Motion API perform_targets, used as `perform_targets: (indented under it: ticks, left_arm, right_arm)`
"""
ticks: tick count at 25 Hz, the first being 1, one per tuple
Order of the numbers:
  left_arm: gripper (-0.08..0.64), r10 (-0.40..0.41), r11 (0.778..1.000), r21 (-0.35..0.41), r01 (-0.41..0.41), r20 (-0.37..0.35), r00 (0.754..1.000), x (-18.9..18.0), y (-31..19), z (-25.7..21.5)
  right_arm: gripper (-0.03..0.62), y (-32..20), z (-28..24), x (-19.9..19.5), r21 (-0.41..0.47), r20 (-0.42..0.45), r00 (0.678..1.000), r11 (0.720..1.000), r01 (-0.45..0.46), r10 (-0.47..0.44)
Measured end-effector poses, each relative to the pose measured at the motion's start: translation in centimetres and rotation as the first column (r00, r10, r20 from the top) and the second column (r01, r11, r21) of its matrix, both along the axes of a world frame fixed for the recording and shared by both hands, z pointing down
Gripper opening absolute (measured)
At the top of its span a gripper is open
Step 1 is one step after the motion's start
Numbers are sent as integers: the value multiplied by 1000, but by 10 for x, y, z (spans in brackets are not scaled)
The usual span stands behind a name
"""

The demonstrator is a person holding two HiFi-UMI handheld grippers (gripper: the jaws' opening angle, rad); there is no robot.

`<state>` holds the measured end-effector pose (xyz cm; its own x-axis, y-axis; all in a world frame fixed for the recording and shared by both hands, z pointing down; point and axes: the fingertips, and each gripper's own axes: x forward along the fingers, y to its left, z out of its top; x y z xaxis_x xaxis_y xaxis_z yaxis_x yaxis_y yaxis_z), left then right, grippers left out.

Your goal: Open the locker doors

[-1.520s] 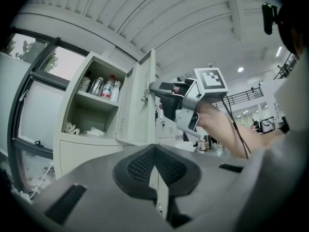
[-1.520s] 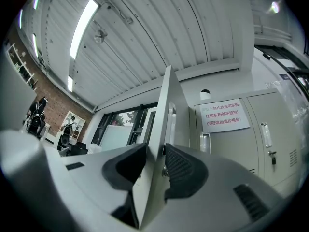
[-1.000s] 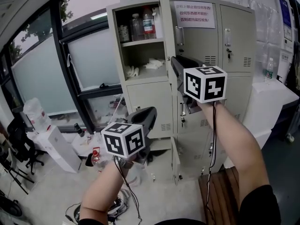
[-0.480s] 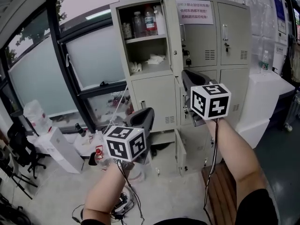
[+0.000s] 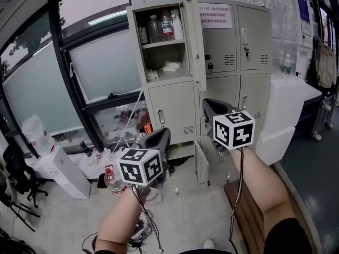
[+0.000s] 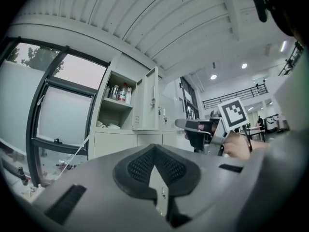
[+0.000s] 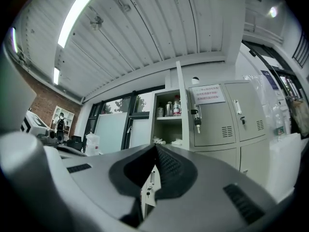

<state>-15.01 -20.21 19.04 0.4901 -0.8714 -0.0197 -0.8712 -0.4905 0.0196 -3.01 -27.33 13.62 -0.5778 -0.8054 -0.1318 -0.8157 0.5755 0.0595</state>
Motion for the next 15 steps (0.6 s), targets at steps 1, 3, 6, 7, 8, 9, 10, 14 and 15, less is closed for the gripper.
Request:
perform_targets:
  ticks: [1,3,6,7,8,9,10,14,15]
  left_arm:
    - [-2,3,1000,-4,-3,-2,1000,-2,5,2]
    - [-2,8,1000,-10,-8,-5,1000,-5,13,4]
    - [-2,14,1000,-19,-14,-8,1000,-7,24,10]
    - [-2,15,1000,-23,-16,-10,1000,-8,28,12]
    - [-2,17,999,-27,-17,-13,1000,-8,32,14]
    - [-2,19,999,-28,-20,-18,1000,-8,37,14]
    - [-2,22,999,-28,-23,-22,1000,-8,41,13]
    - [-2,33,999,-18,-34,-19,999,-7,54,10]
    - [-2,34,999,-16,-35,-17,999,-7,56,9]
  right_arm:
    - [2,6,3,-2,0,-3,1000,1000,-4,4]
    - [1,16,5,-4,0,-5,1000,1000,-11,11]
    - [1,30,9,-5,0,-4,1000,1000,-18,18]
    - [0,35,11,-5,-1,-4,1000,1000,-19,19]
    - [2,40,13,-4,-2,-4,1000,1000,-20,20]
    - [0,45,15,-4,-4,-3,1000,1000,-20,20]
    - [1,49,15,-4,-7,-1,1000,1000,-21,21]
    - [0,62,16,-6,-13,2,1000,1000,-19,19]
    - [1,64,16,-6,-12,1,1000,1000,-19,19]
